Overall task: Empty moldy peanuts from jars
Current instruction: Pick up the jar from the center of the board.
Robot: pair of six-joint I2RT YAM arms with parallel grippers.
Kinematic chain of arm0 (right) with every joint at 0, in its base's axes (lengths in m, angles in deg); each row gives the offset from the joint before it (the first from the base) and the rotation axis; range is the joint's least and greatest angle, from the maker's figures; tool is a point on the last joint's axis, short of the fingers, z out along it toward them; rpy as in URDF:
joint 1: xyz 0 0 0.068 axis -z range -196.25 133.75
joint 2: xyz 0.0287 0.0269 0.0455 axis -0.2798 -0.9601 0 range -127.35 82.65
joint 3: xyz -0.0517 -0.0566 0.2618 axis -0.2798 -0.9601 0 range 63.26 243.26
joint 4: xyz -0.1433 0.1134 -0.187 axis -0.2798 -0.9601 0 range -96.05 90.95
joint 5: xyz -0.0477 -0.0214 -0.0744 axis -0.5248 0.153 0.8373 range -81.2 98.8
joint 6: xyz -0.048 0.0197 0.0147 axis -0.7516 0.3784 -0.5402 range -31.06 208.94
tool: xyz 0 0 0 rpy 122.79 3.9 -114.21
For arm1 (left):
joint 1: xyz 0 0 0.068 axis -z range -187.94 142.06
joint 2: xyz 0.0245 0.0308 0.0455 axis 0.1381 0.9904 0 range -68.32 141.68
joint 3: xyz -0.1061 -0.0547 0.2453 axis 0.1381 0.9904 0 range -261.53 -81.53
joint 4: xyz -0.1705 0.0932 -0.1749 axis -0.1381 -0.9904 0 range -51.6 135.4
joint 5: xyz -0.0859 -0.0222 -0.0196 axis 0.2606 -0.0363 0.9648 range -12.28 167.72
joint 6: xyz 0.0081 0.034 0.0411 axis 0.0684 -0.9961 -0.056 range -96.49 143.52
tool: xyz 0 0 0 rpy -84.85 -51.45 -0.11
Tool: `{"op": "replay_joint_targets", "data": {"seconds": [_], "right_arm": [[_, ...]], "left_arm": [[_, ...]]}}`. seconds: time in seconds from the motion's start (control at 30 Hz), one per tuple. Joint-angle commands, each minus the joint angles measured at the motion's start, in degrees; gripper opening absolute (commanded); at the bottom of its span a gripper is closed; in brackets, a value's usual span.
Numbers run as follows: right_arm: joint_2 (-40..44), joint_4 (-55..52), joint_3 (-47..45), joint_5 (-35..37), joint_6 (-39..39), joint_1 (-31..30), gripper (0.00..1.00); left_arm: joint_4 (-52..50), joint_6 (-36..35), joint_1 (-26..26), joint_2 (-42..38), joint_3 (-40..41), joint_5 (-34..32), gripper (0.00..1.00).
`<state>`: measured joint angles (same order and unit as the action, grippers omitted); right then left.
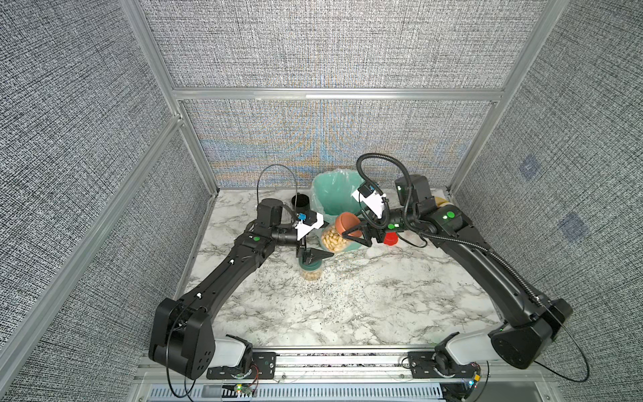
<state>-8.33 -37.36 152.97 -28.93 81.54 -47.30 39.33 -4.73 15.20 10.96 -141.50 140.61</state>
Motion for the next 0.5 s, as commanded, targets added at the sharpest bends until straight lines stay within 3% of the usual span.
{"op": "replay_joint_targets", "data": {"seconds": [0.0,0.47], "right_arm": [[-0.06,6.52,-0.14,-2.47,0.44,-0.51,0.0],[-0.29,11.01,-3.29,-0.07,1.51,-3.32,0.0]], "left_arm": [[1.12,0.95,0.33,0.68,-0.45,-0.99,1.0],[12.92,10.58,0.4,2.09,1.91,-1.24,1.0]]}}
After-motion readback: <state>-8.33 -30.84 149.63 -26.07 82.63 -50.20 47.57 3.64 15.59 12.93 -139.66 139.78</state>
